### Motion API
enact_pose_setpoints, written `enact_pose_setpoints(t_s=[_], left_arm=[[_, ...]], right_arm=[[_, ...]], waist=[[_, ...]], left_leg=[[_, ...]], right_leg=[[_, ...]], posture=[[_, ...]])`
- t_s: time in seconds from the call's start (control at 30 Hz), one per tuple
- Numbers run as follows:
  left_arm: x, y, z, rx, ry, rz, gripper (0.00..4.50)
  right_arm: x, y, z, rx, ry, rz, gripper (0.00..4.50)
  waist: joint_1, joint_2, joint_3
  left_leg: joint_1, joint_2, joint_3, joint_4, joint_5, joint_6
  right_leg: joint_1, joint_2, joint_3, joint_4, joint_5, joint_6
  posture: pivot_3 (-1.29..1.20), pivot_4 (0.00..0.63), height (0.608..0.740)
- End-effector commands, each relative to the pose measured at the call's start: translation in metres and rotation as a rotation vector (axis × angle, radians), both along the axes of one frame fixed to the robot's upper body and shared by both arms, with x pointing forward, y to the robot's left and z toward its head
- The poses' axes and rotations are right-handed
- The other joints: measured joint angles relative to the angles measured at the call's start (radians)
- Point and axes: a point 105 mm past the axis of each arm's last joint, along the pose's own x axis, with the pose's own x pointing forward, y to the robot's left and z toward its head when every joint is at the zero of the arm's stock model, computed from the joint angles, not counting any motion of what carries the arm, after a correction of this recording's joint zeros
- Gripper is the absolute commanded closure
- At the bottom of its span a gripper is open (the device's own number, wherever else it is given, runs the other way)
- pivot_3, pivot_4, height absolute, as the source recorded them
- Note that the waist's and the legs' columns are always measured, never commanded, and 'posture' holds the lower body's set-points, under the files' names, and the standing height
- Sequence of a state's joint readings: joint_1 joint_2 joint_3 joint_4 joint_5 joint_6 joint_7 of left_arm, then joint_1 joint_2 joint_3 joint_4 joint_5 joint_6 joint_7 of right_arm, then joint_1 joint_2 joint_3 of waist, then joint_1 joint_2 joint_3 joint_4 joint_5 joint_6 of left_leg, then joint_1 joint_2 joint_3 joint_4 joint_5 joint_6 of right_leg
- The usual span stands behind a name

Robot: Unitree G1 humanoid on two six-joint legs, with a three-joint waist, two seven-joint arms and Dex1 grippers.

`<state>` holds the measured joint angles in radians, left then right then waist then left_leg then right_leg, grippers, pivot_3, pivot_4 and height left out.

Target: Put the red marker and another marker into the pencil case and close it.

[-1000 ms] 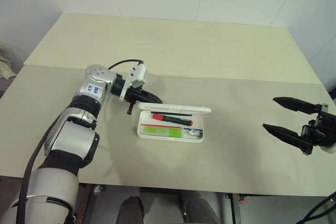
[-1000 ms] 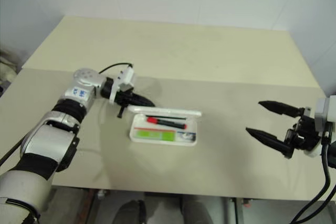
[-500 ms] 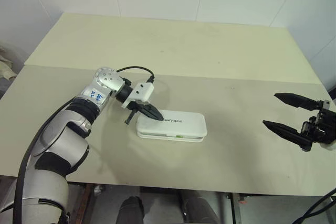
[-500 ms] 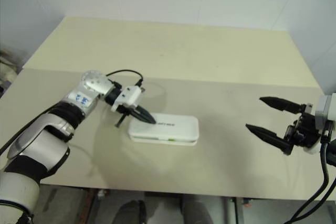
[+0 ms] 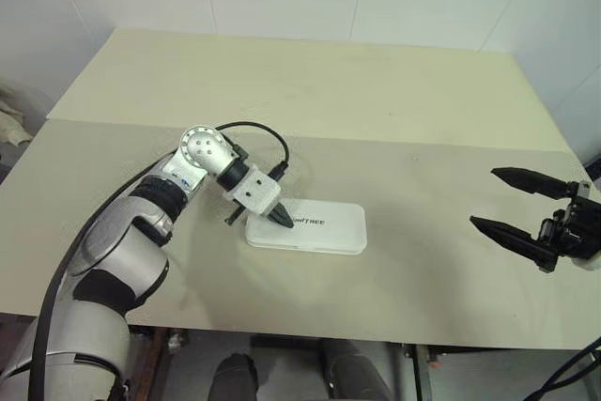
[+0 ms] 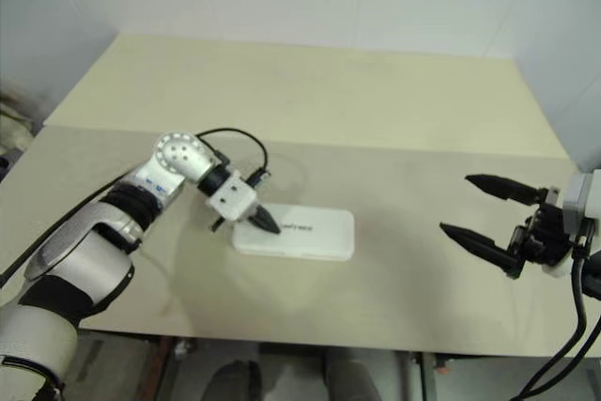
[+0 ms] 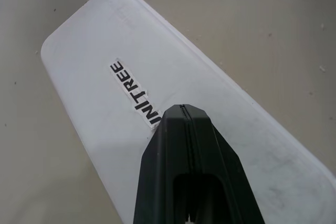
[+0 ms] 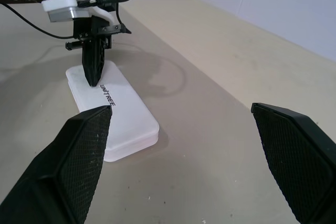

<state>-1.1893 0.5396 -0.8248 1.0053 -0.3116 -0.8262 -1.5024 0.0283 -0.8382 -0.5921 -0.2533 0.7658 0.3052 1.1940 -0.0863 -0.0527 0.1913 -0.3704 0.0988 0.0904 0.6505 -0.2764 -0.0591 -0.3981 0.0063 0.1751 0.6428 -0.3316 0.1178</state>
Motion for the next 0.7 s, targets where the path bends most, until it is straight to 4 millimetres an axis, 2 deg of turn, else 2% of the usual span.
enact_pose_setpoints(t_s=[0.03, 0.4, 0.7], left_arm=[[-0.013, 0.019, -0.032, 0.184, 0.085, -0.053, 4.48], [-0.004, 0.01, -0.011, -0.054, 0.141, 0.072, 4.48], [0.0, 0.012, -0.001, -0.19, 0.152, 0.155, 4.48]], right_arm=[[-0.002, 0.0, 0.005, -0.014, -0.017, 0.024, 0.0], [-0.008, 0.004, 0.008, -0.052, 0.004, 0.17, 0.0], [0.005, 0.005, 0.015, -0.065, 0.004, 0.227, 0.0]], waist=[[-0.001, 0.0, 0.0], [0.002, 0.001, 0.0], [0.001, 0.002, 0.001]], left_leg=[[0.002, 0.0, 0.0, 0.0, -0.001, 0.002], [0.001, 0.0, 0.001, 0.002, -0.002, 0.004], [0.0, 0.0, 0.001, 0.0, -0.002, 0.004]], right_leg=[[0.004, 0.0, 0.0, -0.002, -0.003, -0.005], [0.005, -0.001, 0.001, -0.005, 0.003, 0.006], [0.003, -0.001, 0.0, -0.005, 0.005, 0.01]], posture=[[0.0, 0.15, 0.74], [0.0, 0.15, 0.74], [0.0, 0.15, 0.74]])
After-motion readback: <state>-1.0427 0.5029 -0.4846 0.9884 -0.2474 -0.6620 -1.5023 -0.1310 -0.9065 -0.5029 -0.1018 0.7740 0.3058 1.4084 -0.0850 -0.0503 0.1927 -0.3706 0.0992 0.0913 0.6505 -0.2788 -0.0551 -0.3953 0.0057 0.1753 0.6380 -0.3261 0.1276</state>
